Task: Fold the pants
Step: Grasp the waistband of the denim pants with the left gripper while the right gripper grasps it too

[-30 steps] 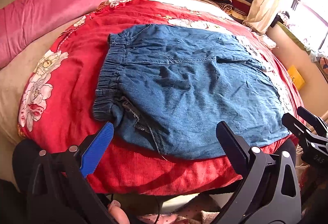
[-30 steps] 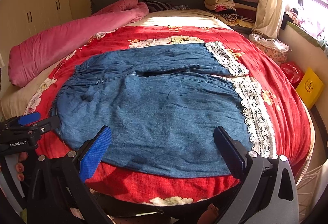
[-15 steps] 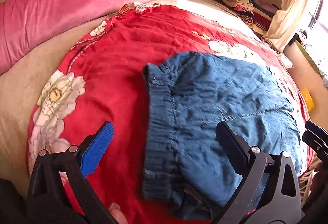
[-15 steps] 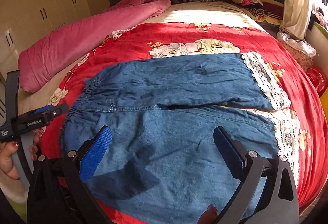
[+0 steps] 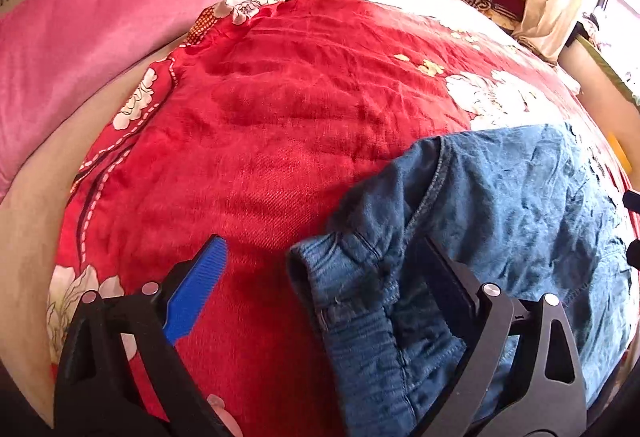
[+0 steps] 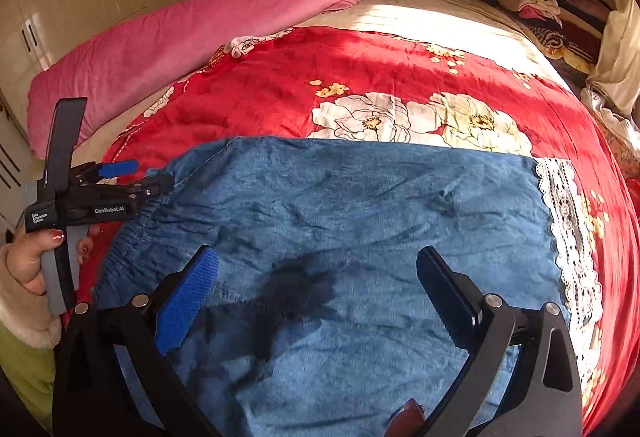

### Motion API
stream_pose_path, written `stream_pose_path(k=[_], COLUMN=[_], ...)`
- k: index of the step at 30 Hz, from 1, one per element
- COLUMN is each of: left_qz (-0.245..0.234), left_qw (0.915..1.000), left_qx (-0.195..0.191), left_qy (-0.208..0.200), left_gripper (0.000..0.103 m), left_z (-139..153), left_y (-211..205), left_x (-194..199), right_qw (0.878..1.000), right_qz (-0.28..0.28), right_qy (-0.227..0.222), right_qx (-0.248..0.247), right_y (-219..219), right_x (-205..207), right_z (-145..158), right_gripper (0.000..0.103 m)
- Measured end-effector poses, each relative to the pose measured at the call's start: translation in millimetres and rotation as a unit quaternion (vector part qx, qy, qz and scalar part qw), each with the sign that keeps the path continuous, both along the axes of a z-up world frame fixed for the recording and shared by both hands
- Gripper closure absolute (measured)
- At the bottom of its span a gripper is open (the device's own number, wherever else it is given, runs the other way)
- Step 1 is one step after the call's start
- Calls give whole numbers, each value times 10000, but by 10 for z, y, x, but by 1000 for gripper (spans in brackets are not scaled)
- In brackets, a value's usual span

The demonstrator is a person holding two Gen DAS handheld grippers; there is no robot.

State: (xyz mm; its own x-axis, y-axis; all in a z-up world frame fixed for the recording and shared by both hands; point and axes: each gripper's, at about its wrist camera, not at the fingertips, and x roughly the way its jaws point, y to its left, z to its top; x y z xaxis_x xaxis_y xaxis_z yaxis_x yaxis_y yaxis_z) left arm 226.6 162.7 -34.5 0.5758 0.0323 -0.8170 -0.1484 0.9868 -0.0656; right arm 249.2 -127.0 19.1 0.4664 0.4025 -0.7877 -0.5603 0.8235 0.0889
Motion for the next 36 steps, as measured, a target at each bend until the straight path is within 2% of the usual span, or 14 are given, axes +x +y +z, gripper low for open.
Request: stream_pose_path(k=[5, 6, 7, 8, 12, 16, 23, 24, 25, 26, 28, 30, 31, 36], left_qz=[-214, -282, -367, -432, -405, -539, -682, -702, -740, -772, -797, -760, -727, -748], left_qw=[9996, 9994, 9987, 9976, 9935, 9908, 9869, 9869, 9863, 9858, 9861, 9869, 9872, 9859], left_qx=[-161, -213, -351, -536, -1006, -1095, -1027, -988, -991, -1018, -982, -935, -938, -941], left_qy=[-7, -17, -69, -115, -335, -588, -1036, -1069, -1088, -1091, -1078, -1070, -1067, -1161], left_gripper=[42, 51, 68, 74, 80, 81, 82, 82, 82, 82, 82, 82, 82, 82], left_z=[-159, -166, -168, -167, -131, 6, 292, 314, 327, 332, 324, 318, 312, 348], left_y=[67, 66, 70, 86, 188, 157, 109, 96, 89, 87, 81, 90, 113, 110], left_x=[161, 182, 195, 197, 165, 95, -83, -99, -103, -111, -127, -125, -132, -178], right_qw=[9994, 9992, 9989, 9984, 9950, 9860, 9526, 9477, 9431, 9404, 9375, 9416, 9455, 9644], right_qz=[242, 303, 348, 411, 793, 1320, 2457, 2620, 2769, 2880, 3048, 2972, 2868, 2338], right_qy=[148, 137, 94, 69, 37, -85, -321, -255, -205, -95, -1, -101, -154, -572], right_qx=[-191, -236, -309, -378, -608, -1013, -1767, -1803, -1831, -1807, -1678, -1583, -1535, -1098], right_y=[195, 235, 280, 322, 517, 766, 1148, 1185, 1215, 1236, 1239, 1201, 1162, 883], right_x=[289, 347, 411, 468, 702, 867, 1032, 1032, 1019, 1003, 912, 810, 767, 465], right_z=[-117, -136, -153, -172, -238, -319, -511, -530, -545, -554, -531, -467, -422, -45], right_gripper=[4, 4, 4, 4, 4, 4, 6, 11, 29, 38, 72, 90, 94, 95])
